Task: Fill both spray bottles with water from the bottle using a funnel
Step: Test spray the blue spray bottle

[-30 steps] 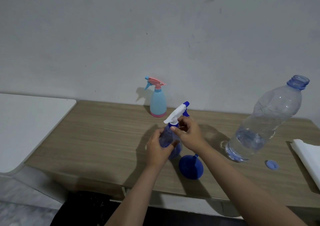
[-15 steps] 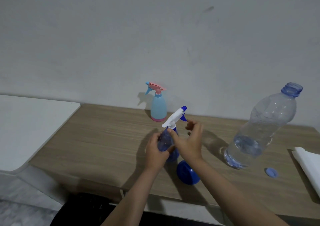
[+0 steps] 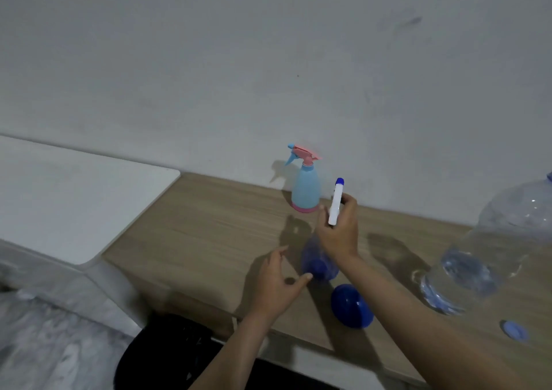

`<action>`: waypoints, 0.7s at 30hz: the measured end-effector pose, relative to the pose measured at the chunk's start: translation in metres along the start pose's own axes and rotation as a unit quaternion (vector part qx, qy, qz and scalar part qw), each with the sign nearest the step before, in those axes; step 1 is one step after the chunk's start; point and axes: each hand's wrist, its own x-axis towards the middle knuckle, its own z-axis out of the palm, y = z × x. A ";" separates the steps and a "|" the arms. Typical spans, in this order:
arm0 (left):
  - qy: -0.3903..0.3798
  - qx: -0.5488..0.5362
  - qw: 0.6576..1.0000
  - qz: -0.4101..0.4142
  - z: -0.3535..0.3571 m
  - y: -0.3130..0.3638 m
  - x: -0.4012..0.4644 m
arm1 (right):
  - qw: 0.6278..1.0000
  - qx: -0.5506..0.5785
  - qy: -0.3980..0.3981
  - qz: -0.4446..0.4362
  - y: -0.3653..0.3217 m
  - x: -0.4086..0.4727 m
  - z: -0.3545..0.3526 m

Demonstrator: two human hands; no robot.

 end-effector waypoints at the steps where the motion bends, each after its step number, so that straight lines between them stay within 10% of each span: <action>1: 0.025 0.036 0.999 0.001 -0.009 -0.009 -0.001 | 0.999 0.020 -0.025 -0.002 -0.007 0.003 0.001; 11: 0.141 0.300 0.943 -0.036 -0.091 -0.098 -0.002 | 0.899 -0.091 -0.398 0.159 -0.046 -0.027 0.055; 21: 0.113 0.280 0.947 -0.106 -0.096 -0.118 -0.027 | 0.874 -0.148 -0.424 0.186 -0.007 -0.065 0.081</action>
